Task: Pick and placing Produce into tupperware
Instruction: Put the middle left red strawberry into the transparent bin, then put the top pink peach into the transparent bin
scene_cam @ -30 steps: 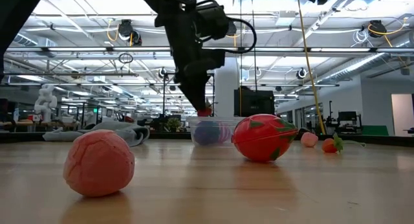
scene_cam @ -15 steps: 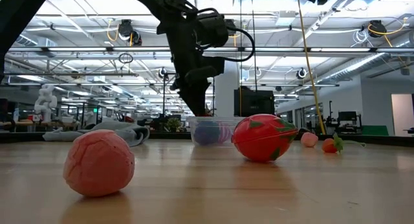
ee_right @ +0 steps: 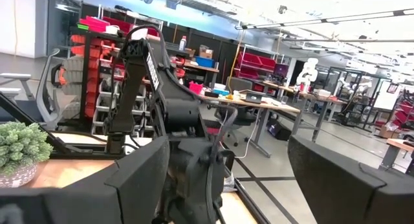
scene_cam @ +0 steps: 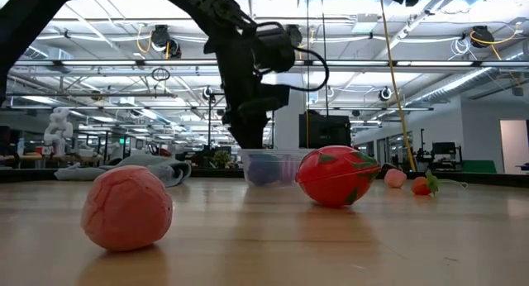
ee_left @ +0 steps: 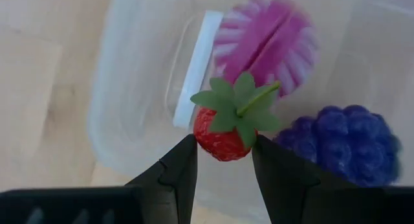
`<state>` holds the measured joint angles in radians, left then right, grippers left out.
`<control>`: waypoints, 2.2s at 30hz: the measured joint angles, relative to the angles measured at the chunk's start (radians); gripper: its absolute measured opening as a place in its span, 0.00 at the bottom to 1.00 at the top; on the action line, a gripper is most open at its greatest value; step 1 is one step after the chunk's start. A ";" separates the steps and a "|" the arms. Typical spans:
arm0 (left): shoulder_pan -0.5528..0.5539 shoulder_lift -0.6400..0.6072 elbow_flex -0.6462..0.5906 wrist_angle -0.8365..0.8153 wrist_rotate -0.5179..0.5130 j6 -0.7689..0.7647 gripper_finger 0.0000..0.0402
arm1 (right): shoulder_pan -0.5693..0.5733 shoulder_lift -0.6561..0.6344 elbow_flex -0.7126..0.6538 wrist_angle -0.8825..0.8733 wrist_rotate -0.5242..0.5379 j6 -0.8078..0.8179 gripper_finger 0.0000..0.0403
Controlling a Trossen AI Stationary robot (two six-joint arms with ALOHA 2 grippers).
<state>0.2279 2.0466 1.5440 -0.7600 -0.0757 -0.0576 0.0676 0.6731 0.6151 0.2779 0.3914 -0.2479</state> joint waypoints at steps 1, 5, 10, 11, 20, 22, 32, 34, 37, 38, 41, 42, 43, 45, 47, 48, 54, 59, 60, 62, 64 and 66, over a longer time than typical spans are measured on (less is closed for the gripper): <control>0.000 0.002 0.000 0.001 0.000 0.000 0.35 | 0.000 0.000 0.000 -0.002 0.000 0.000 0.77; 0.001 -0.002 0.000 0.017 -0.009 0.000 0.35 | 0.000 0.000 0.000 -0.004 0.000 -0.001 0.77; 0.001 -0.002 0.000 0.016 -0.036 -0.008 0.35 | 0.000 0.000 0.000 -0.004 0.000 -0.001 0.77; 0.001 -0.002 0.000 0.016 -0.037 -0.008 0.35 | 0.000 0.000 0.000 -0.004 0.000 -0.002 0.77; 0.002 -0.002 0.000 0.017 -0.037 0.000 0.42 | 0.000 0.000 0.000 -0.004 0.000 -0.001 0.77; 0.002 -0.002 0.000 0.018 -0.037 0.000 0.45 | 0.000 0.000 0.000 -0.004 0.000 -0.001 0.77; 0.002 -0.017 0.000 0.037 -0.038 0.023 0.58 | 0.000 0.000 0.000 -0.003 0.000 -0.001 0.77; 0.000 -0.034 0.001 0.055 -0.039 0.041 0.58 | 0.000 0.000 0.000 -0.004 0.000 -0.001 0.77; -0.002 -0.082 0.001 0.060 -0.044 0.067 0.58 | 0.000 0.000 0.000 -0.006 0.000 -0.002 0.77; -0.002 -0.105 0.001 0.060 -0.051 0.076 0.58 | 0.000 0.000 0.000 -0.008 0.000 -0.003 0.77; -0.003 -0.187 0.001 0.036 -0.091 0.082 0.57 | 0.000 0.000 0.000 -0.020 0.000 -0.002 0.77; -0.002 -0.217 0.001 0.022 -0.105 0.082 0.57 | 0.000 0.000 0.000 -0.032 0.000 -0.003 0.77; -0.002 -0.253 0.001 0.009 -0.114 0.081 0.57 | 0.001 0.000 0.000 -0.043 0.000 -0.003 0.77; -0.004 -0.327 0.001 -0.029 -0.131 0.063 0.57 | 0.001 0.000 0.000 -0.089 0.000 -0.009 0.77; -0.009 -0.407 0.002 -0.066 -0.137 0.031 0.57 | 0.001 0.001 0.000 -0.148 -0.001 -0.023 0.77; -0.013 -0.440 0.002 -0.088 -0.137 0.015 0.57 | 0.001 0.001 0.000 -0.185 -0.001 -0.023 0.77; -0.055 -0.642 0.003 -0.173 -0.137 -0.090 0.57 | 0.001 0.005 0.000 -0.385 -0.001 0.087 0.77; -0.100 -0.737 0.003 -0.204 -0.162 -0.154 0.57 | 0.001 0.026 0.000 -0.539 -0.001 0.236 0.77; -0.111 -0.750 0.003 -0.204 -0.175 -0.160 0.57 | -0.001 0.029 0.000 -0.560 -0.001 0.261 0.77; -0.129 -0.767 0.003 -0.214 -0.201 -0.167 0.57 | -0.002 0.042 0.000 -0.611 -0.001 0.308 0.77; -0.142 -0.774 0.003 -0.221 -0.219 -0.174 0.57 | -0.002 0.054 0.000 -0.631 -0.001 0.343 0.77; -0.152 -0.774 0.003 -0.236 -0.222 -0.182 0.57 | -0.002 0.070 0.000 -0.656 -0.001 0.379 0.77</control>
<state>0.0762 1.2728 1.5471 -0.9962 -0.2977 -0.2394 0.0654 0.7432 0.6155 -0.3783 0.3904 0.1308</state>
